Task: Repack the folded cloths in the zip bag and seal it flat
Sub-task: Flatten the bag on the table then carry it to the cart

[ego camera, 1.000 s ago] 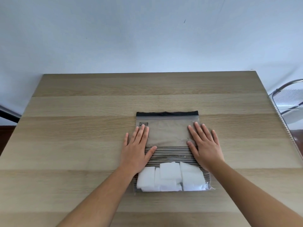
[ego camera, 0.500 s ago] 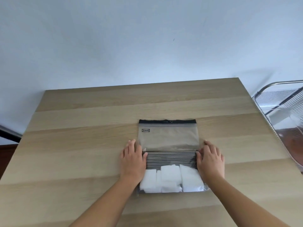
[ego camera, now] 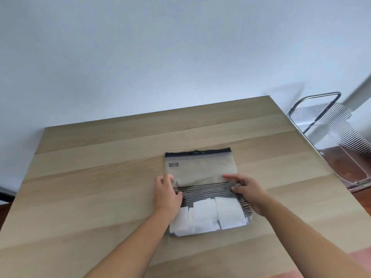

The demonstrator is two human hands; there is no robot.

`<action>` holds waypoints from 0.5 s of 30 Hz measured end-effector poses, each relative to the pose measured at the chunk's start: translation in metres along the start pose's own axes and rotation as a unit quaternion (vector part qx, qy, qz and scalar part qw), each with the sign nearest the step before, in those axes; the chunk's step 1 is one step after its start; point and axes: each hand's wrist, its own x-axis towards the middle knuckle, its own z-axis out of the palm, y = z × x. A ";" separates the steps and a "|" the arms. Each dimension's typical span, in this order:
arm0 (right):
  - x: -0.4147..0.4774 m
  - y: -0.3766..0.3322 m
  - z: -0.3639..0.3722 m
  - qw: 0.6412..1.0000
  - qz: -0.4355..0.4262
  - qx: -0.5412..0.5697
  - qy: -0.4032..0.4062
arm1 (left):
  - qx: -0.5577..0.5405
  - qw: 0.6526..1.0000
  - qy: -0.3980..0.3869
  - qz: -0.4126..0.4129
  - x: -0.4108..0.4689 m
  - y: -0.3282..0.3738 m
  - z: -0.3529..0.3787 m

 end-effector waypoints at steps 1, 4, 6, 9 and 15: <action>-0.001 -0.003 -0.001 0.999 0.005 0.028 -0.022 | -0.009 1.000 -0.004 0.004 0.001 -0.003 0.001; -0.003 -0.015 -0.003 0.996 -0.017 0.074 -0.050 | -0.032 0.999 -0.015 0.007 0.004 -0.010 0.000; -0.005 -0.027 -0.005 0.994 -0.045 0.080 -0.065 | -0.044 0.999 -0.024 0.005 0.007 -0.013 -0.001; -0.008 -0.042 -0.010 0.988 -0.083 0.086 -0.095 | -0.093 0.994 -0.057 -0.004 0.012 -0.012 -0.006; -0.011 -0.058 -0.032 0.976 -0.110 0.124 -0.140 | -0.323 0.924 -0.182 -0.094 0.012 0.014 -0.017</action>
